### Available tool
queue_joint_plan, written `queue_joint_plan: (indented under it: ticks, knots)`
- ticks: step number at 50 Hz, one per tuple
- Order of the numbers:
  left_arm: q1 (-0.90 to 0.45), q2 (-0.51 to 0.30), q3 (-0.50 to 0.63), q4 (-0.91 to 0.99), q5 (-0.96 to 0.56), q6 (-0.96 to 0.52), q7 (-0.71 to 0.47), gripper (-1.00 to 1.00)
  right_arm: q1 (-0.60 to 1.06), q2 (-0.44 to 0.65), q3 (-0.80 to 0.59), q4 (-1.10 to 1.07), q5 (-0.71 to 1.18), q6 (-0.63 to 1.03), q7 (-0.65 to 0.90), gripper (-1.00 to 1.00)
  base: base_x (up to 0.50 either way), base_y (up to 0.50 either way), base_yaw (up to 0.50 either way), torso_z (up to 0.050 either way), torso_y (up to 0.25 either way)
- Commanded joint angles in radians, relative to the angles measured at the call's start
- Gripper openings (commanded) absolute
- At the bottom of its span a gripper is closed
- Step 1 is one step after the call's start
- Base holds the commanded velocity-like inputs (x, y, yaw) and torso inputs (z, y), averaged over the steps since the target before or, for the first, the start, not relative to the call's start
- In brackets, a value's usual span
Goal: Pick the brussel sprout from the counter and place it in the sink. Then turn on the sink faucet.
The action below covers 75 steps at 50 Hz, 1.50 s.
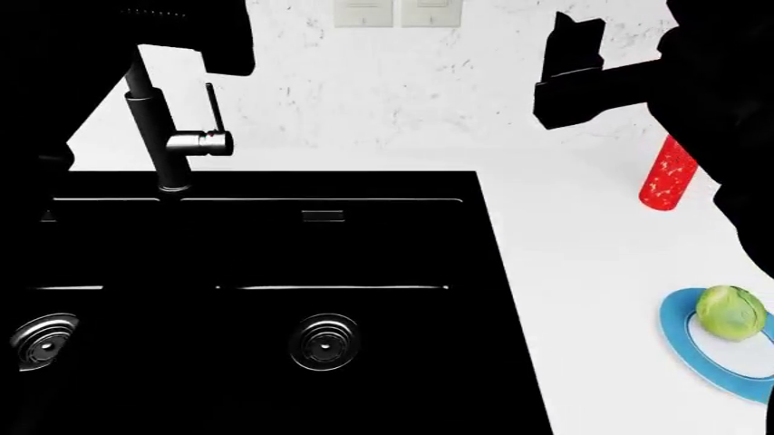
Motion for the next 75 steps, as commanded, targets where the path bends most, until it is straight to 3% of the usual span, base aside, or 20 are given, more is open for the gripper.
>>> queue_joint_plan:
  ticks: [1,6,12,13,16,20,26,38,48,75]
  knots:
    - [0.006,-0.011,0.014,-0.008,0.045,0.017,0.036,1.00,0.026,0.122,-0.004,0.012,0.116,0.043,0.036,1.00,0.00,0.00,0.00,0.000,0.000]
    - [0.007,-0.005,0.027,-0.015,0.079,0.029,0.056,1.00,-0.089,0.266,0.066,0.029,0.274,0.008,0.095,1.00,0.00,0.00,0.00,0.000,0.000]
    - [0.023,-0.005,0.034,-0.012,0.099,0.041,0.073,1.00,-0.209,0.340,0.250,-0.033,0.245,-0.012,-0.013,1.00,0.00,0.00,0.00,0.000,0.000]
    - [0.025,-0.006,0.035,-0.013,0.103,0.044,0.077,1.00,-0.256,0.329,0.307,-0.012,0.268,-0.082,0.076,1.00,0.00,0.00,0.00,0.000,0.000]
    - [0.032,-0.009,0.039,-0.012,0.109,0.048,0.083,1.00,-0.260,0.420,0.237,0.083,0.451,-0.074,0.081,1.00,0.00,0.00,0.00,0.000,0.000]
    - [0.037,-0.014,0.040,-0.013,0.106,0.052,0.084,1.00,-0.302,0.453,0.250,0.079,0.435,-0.025,0.039,1.00,0.00,0.00,0.00,0.000,0.000]
    - [0.037,-0.009,0.048,-0.012,0.100,0.058,0.078,1.00,-0.403,0.466,0.306,0.060,0.352,0.045,-0.042,1.00,0.00,0.00,0.00,0.000,0.000]
    - [0.050,-0.019,0.057,-0.011,0.123,0.074,0.100,1.00,-0.457,0.497,0.326,0.086,0.276,0.034,-0.078,1.00,0.00,0.00,0.00,0.000,0.000]
    - [0.055,-0.022,0.063,-0.006,0.114,0.082,0.095,1.00,-0.537,0.485,0.394,0.055,0.100,0.015,-0.224,1.00,0.00,0.00,0.00,0.000,0.000]
    - [0.080,-0.032,0.085,-0.007,0.146,0.115,0.133,1.00,-0.729,0.437,0.308,0.053,-0.340,-0.248,-0.556,1.00,0.00,0.00,0.00,0.000,0.000]
